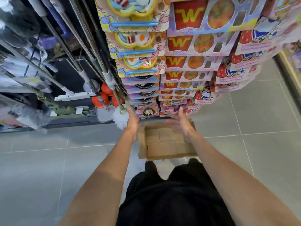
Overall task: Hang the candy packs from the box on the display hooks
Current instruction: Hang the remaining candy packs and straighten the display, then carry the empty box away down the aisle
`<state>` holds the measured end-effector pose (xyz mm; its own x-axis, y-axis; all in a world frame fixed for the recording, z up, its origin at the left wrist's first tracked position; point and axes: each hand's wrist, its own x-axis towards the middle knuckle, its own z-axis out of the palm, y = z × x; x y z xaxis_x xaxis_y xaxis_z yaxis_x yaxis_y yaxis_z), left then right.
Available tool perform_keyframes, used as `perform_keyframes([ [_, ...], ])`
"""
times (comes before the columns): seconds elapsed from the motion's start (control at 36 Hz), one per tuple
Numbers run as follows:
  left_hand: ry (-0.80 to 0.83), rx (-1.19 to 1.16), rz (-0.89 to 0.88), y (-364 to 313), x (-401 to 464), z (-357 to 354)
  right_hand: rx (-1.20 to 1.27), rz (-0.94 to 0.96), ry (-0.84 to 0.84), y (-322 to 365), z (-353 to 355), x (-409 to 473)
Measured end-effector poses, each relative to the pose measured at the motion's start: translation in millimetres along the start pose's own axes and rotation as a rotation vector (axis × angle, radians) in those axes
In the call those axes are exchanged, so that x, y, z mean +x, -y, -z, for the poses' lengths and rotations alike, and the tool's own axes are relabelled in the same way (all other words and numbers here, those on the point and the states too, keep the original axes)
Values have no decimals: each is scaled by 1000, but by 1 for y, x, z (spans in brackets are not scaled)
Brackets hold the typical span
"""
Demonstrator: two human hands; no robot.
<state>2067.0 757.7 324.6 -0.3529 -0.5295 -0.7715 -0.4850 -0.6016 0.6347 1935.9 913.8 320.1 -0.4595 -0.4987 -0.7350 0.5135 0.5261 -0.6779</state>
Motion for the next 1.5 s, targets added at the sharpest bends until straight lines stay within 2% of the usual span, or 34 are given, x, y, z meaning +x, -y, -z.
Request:
perform_keyframes([
  [0.22, 62, -31, 113, 63, -13, -29, 19, -147, 3, -65, 62, -10],
  [0.44, -92, -44, 248, 148, 26, -57, 1, -225, 45, -150, 139, 19],
  [0.61, -131, 8, 373, 248, 67, -96, 35, -352, 27, -233, 177, 58],
  [0.81, -89, 45, 533, 319, 125, -133, -9, -498, 16, -312, 160, 116],
  [0.97, -116, -52, 623, 365, 190, -152, 296, -630, -196, -361, 149, 184],
  [1.14, -208, -206, 687, 411, 246, -155, 430, -748, -250, -416, 145, 244],
  [1.25, -204, -290, 690, 435, 269, -154, 526, -707, -238, -440, 146, 259],
  [1.39, -304, -403, 697, 462, 289, -165, 508, -667, -223, -468, 142, 270],
  [1.5, -368, -521, 670, 470, 302, -175, 574, -597, -312, -479, 133, 281],
])
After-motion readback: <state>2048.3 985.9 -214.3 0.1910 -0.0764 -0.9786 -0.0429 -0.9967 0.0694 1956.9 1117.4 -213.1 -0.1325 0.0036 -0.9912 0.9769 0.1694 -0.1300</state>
